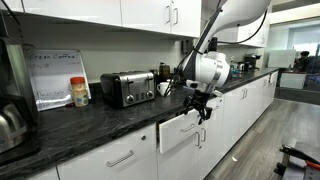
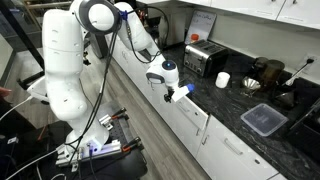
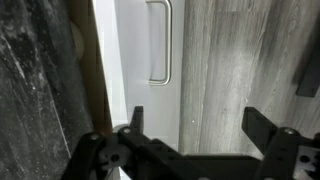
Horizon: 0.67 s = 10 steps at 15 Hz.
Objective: Open the drawer then remove the cup from the drawer
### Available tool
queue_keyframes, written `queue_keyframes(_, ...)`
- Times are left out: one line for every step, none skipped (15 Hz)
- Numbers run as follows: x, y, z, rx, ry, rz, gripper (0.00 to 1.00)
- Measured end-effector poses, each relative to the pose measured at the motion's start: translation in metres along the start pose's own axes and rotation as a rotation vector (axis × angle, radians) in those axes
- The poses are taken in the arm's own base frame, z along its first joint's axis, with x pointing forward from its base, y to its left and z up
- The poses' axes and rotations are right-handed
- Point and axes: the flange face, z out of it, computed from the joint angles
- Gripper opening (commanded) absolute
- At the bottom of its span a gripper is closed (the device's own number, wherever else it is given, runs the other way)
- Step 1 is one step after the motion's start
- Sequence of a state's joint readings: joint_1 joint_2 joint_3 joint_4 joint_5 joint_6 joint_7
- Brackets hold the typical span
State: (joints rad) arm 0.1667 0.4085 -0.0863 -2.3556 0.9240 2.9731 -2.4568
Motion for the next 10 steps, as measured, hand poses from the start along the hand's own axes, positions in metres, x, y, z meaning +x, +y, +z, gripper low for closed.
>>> queue_keyframes(0.0002, 0.0012, -0.0005, -0.006, -0.005, -0.007, 1.00)
queue_keyframes(0.0007, 0.0020, -0.0008, -0.010, -0.009, -0.013, 1.00)
queue_keyframes(0.0011, 0.0025, -0.0011, -0.013, -0.012, -0.017, 1.00)
queue_keyframes(0.0015, 0.0031, -0.0014, -0.017, -0.015, -0.022, 1.00)
queue_keyframes(0.0022, 0.0036, -0.0017, -0.020, -0.018, -0.028, 1.00)
queue_keyframes(0.0028, 0.0041, -0.0021, -0.024, -0.022, -0.033, 1.00)
queue_keyframes(0.0038, 0.0047, -0.0025, -0.029, -0.027, -0.038, 1.00)
queue_keyframes(0.0048, 0.0052, -0.0028, -0.033, -0.030, -0.043, 1.00)
queue_keyframes(0.0057, 0.0057, -0.0031, -0.038, -0.035, -0.048, 1.00)
queue_keyframes(0.0067, 0.0062, -0.0033, -0.043, -0.040, -0.053, 1.00)
